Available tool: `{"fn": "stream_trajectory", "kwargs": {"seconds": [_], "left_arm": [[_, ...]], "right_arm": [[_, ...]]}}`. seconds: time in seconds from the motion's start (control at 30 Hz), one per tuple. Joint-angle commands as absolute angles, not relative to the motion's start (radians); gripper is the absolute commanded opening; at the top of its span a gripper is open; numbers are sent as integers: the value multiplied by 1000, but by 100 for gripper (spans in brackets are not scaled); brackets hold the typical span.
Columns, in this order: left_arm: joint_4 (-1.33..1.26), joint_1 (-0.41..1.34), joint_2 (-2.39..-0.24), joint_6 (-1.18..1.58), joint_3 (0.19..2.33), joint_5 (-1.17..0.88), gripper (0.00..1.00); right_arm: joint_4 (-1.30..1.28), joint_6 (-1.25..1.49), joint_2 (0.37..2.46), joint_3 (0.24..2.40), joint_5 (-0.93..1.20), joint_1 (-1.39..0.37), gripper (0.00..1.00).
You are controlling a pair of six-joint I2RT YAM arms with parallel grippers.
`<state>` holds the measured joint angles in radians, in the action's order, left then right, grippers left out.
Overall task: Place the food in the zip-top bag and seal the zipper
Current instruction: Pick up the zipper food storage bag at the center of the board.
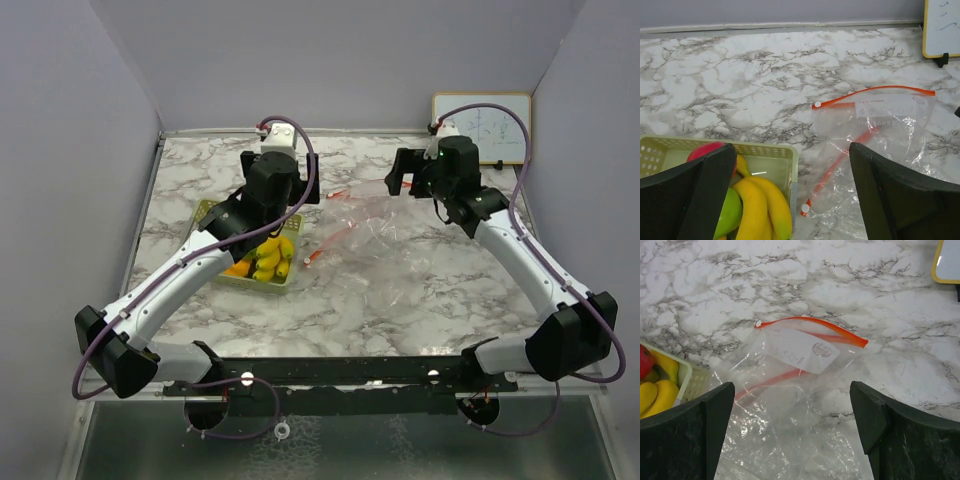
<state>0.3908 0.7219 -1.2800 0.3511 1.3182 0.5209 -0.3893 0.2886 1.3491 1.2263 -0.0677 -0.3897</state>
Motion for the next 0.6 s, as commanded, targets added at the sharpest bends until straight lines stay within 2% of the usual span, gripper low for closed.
{"fn": "stream_trajectory", "kwargs": {"seconds": [0.0,0.33,0.57], "left_arm": [[394,726,-1298,370,1361,505,99],[259,724,-1280,344,1272,330,99],[179,693,-1283,293,1251,20,99]], "right_arm": [[-325,343,1401,1251,63,-296,99],[-252,394,1578,1274,215,-142,99],[-185,407,1657,1262,288,-105,99]]}}
